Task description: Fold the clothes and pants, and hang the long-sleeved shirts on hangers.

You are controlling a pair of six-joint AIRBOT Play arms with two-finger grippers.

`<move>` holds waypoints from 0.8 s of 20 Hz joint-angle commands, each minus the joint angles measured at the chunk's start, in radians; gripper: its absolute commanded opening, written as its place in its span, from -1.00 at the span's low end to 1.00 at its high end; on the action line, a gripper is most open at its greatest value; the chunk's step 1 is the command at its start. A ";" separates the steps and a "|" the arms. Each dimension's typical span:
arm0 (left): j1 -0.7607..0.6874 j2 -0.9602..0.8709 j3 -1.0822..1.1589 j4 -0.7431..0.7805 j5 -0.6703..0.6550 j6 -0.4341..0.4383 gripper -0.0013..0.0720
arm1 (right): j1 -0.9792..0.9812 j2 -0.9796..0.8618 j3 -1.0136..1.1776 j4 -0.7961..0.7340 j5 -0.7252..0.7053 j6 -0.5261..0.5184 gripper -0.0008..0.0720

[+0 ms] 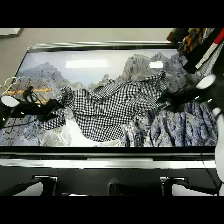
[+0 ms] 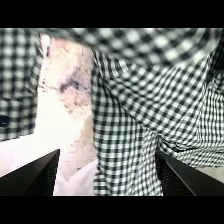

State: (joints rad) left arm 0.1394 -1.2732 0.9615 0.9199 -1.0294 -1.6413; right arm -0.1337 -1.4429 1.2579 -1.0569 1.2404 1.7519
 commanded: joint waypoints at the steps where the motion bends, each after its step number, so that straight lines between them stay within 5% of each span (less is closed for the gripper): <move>1: -0.093 0.012 -0.089 -0.085 0.135 0.001 0.88 | 0.122 -0.010 -0.236 0.200 -0.289 -0.002 0.58; 8: -0.218 -0.044 -0.088 -0.227 0.252 0.003 0.88 | 0.295 -0.131 -0.241 0.280 -0.517 -0.019 0.45; 10: -0.257 -0.062 -0.088 -0.255 0.290 0.003 0.88 | 0.300 -0.133 -0.241 0.279 -0.541 -0.017 -0.30; 11: -0.278 -0.073 -0.088 -0.270 0.312 0.002 0.88 | 0.300 -0.132 -0.238 0.278 -0.533 -0.017 -0.91; 16: -0.361 -0.142 -0.084 -0.363 0.395 0.002 0.88 | 0.300 -0.068 -0.237 0.243 -0.469 -0.004 -0.89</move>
State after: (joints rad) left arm -0.1768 -1.3788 0.8745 0.6128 -0.6853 -1.6386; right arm 0.1623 -1.5406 1.0214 -0.7937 0.7467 1.7367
